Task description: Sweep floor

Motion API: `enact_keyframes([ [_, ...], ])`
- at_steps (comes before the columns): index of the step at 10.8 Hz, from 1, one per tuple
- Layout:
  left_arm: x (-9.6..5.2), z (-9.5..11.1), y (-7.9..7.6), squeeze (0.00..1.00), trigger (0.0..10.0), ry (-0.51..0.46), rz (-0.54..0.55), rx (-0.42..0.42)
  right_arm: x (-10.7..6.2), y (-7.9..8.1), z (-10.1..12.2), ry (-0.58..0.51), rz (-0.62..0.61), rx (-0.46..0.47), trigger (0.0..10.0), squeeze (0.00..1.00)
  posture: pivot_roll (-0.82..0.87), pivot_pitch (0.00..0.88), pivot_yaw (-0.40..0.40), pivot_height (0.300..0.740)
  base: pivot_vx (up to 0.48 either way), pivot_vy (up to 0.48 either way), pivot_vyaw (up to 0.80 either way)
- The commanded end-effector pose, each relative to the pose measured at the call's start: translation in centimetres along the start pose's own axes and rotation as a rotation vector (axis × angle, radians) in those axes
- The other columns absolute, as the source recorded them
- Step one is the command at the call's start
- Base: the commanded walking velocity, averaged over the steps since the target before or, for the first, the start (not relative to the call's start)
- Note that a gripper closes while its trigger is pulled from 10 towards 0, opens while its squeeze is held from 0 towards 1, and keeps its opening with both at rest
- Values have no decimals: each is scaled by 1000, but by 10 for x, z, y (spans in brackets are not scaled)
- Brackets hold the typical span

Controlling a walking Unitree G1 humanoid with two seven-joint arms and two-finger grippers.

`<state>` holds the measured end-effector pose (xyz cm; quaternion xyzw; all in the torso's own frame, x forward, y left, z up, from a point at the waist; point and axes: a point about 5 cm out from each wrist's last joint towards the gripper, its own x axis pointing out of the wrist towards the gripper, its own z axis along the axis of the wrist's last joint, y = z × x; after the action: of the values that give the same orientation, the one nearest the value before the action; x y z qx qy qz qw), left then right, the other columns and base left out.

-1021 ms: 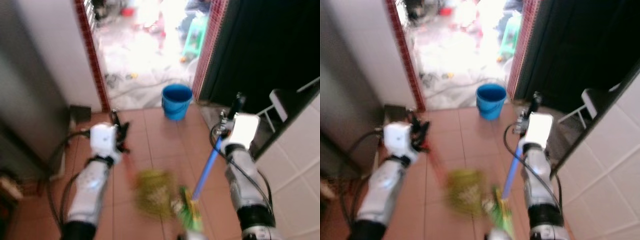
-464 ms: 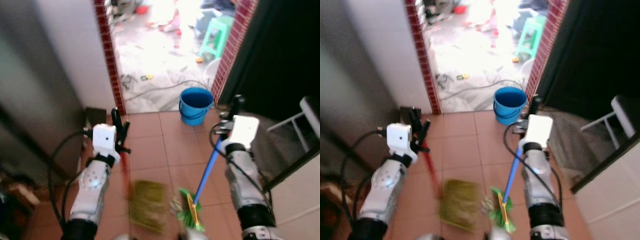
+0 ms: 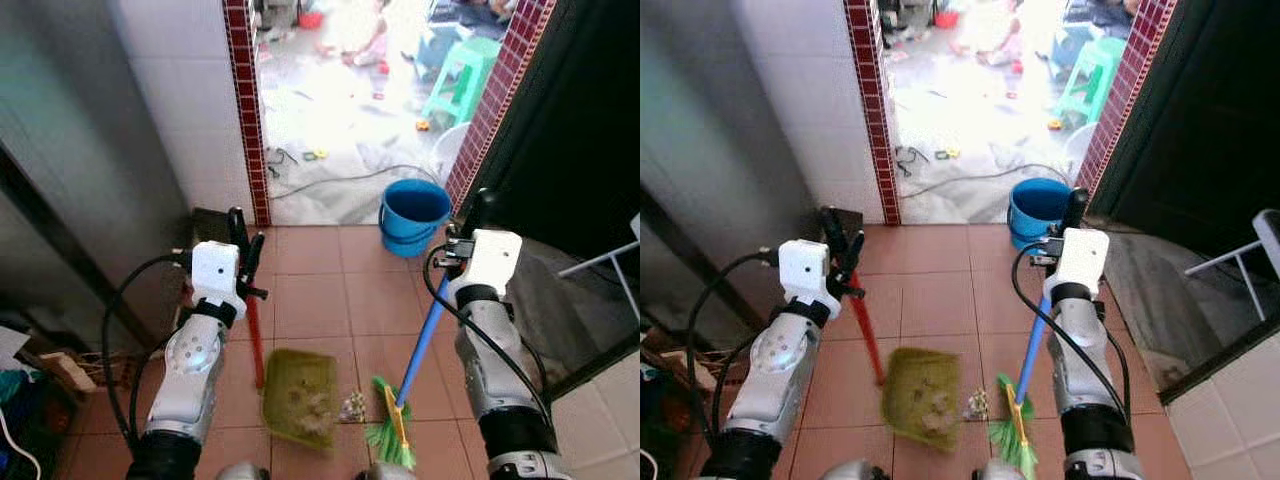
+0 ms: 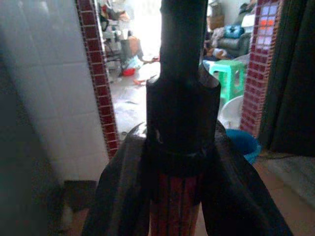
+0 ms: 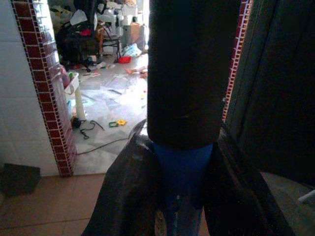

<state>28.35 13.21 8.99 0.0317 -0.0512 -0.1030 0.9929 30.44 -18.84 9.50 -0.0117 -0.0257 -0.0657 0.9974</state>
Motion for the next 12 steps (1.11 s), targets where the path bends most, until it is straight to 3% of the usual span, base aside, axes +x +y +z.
enact_keyframes([
  [1,7,7,1,0,10000,-49,13,46,2,-1,7,-28,-2,5,10000,0,-78,0,9,740,0,0,0],
  [4,14,3,1,0,10000,-42,52,100,-1,-1,17,-77,15,-29,10000,0,-92,0,-9,740,0,0,0],
  [7,29,1,-7,0,10000,-15,20,139,5,-11,36,-140,8,-114,10000,0,-111,23,-14,740,0,0,0],
  [10,46,11,-4,0,10000,40,1,126,-2,-21,38,-138,-21,-132,10000,0,-125,48,10,740,0,0,0],
  [12,49,6,-14,0,10000,53,-13,106,-6,-20,36,-120,-24,-149,10000,0,-146,61,8,740,0,0,0],
])
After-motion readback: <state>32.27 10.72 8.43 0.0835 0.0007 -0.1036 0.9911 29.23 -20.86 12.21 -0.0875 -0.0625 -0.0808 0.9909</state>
